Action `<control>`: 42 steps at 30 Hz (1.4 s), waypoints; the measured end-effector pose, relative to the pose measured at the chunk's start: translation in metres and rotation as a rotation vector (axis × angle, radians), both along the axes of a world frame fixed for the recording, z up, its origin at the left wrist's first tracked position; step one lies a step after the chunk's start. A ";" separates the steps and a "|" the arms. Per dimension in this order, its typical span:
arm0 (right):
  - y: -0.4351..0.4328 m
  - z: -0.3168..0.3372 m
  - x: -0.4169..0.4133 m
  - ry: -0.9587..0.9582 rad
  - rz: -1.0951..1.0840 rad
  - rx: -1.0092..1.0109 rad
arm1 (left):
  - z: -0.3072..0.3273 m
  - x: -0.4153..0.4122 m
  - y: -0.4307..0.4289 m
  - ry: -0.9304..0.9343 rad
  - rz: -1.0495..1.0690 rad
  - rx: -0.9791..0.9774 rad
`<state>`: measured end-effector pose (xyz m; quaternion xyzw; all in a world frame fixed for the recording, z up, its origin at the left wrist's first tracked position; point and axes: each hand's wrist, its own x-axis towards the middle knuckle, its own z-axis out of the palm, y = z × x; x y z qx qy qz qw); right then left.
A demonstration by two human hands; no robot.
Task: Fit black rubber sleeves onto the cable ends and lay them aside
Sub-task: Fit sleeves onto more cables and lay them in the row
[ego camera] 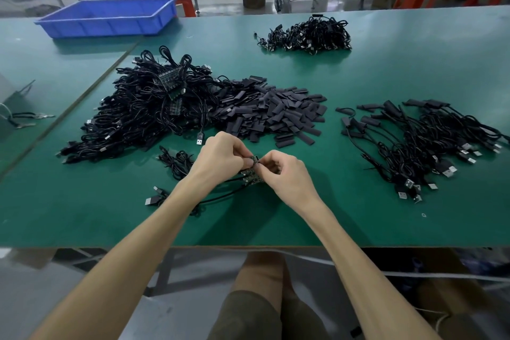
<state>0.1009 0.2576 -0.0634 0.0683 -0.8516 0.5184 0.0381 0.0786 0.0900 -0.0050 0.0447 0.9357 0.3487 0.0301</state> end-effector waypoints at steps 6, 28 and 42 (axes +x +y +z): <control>0.002 0.000 0.001 -0.028 -0.023 -0.054 | -0.006 -0.003 0.007 -0.013 0.013 0.005; 0.001 0.001 0.000 -0.053 -0.067 -0.095 | -0.013 0.004 0.009 0.092 -0.012 0.069; 0.003 0.001 0.002 -0.049 0.015 -0.135 | -0.010 -0.005 -0.006 -0.069 -0.042 0.192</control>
